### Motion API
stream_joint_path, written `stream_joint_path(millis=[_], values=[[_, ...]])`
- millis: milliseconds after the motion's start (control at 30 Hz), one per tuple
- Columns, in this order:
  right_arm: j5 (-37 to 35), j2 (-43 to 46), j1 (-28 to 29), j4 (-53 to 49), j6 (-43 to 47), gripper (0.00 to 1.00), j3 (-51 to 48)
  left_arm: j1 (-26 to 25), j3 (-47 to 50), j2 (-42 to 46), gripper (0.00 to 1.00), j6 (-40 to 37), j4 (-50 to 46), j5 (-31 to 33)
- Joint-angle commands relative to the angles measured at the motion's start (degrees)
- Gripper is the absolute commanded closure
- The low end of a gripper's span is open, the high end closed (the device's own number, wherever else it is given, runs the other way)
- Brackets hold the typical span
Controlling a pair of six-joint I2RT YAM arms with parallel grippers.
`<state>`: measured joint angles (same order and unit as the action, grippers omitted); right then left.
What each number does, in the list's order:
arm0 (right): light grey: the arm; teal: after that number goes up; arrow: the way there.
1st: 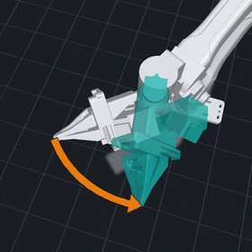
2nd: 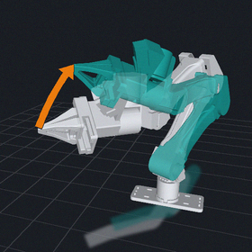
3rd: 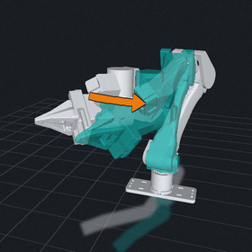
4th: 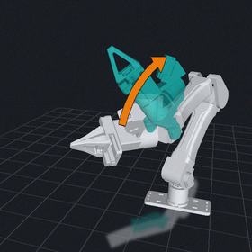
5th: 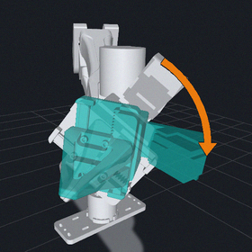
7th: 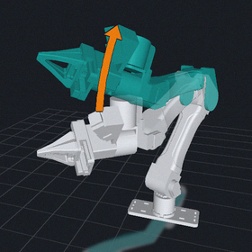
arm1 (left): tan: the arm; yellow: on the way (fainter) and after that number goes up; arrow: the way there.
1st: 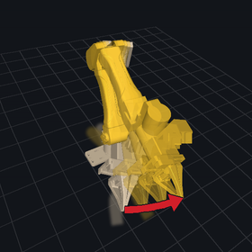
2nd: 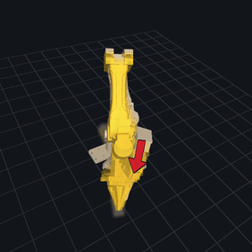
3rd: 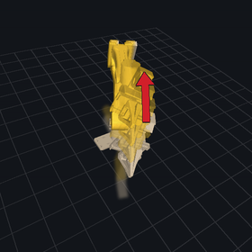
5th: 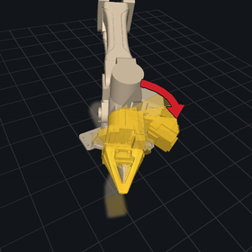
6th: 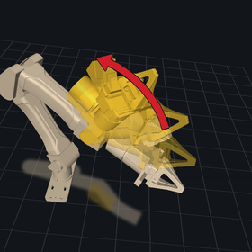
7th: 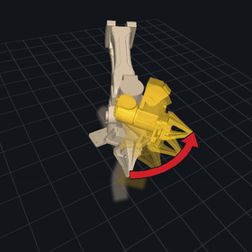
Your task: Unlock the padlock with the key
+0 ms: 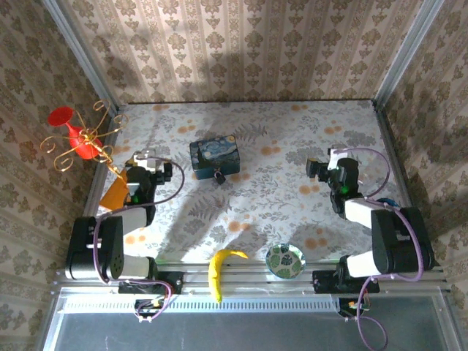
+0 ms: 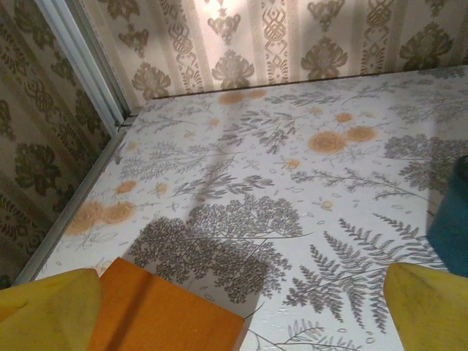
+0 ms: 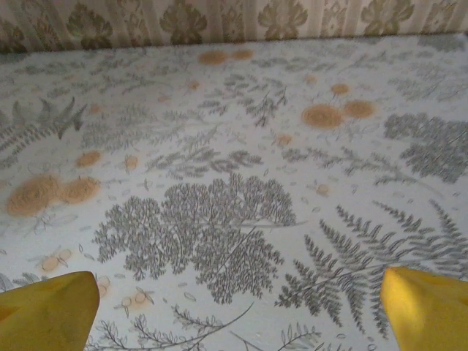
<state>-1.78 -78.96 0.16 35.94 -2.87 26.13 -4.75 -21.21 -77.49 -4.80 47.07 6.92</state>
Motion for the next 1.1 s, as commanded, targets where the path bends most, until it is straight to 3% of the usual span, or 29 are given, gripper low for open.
stream_joint_path(millis=[0, 133, 367, 567, 700, 933, 1067], values=[[-4.89, 5.03, 0.41, -9.6, -2.66, 0.0, 3.62, -2.94, -1.17, 2.55, 0.0, -3.35, -3.74, 5.98], [-6.48, 9.27, 0.36, -18.26, -9.18, 0.0, 6.22, -5.79, -2.27, 4.72, 0.0, -3.44, -5.73, 8.65], [-4.81, 11.46, 1.73, -30.91, -17.58, 0.0, 11.13, -10.44, -6.53, 7.22, 0.0, 1.24, -15.34, 7.67], [-8.92, 11.87, 8.6, -37.22, -19.63, 0.0, 14.4, -12.3, -10.61, 6.82, 0.0, 12.43, -23.73, 6.52], [-10.72, 9.1, 13.77, -42.18, -21.34, 0.0, 18.68, -13.33, -14.14, 4.26, 0.0, 19.56, -27.62, 4.14], [-12.5, 1.92, 22.21, -46.99, -25.1, 0.0, 24.66, -18.01, -13.71, 2.67, 0.0, 26.9, -29.39, 7.75], [-10.99, -4.38, 25.06, -49.27, -27.1, 0.0, 28.88, -18.01, -13.98, 0.42, 0.0, 29.75, -29.61, 5.04]])
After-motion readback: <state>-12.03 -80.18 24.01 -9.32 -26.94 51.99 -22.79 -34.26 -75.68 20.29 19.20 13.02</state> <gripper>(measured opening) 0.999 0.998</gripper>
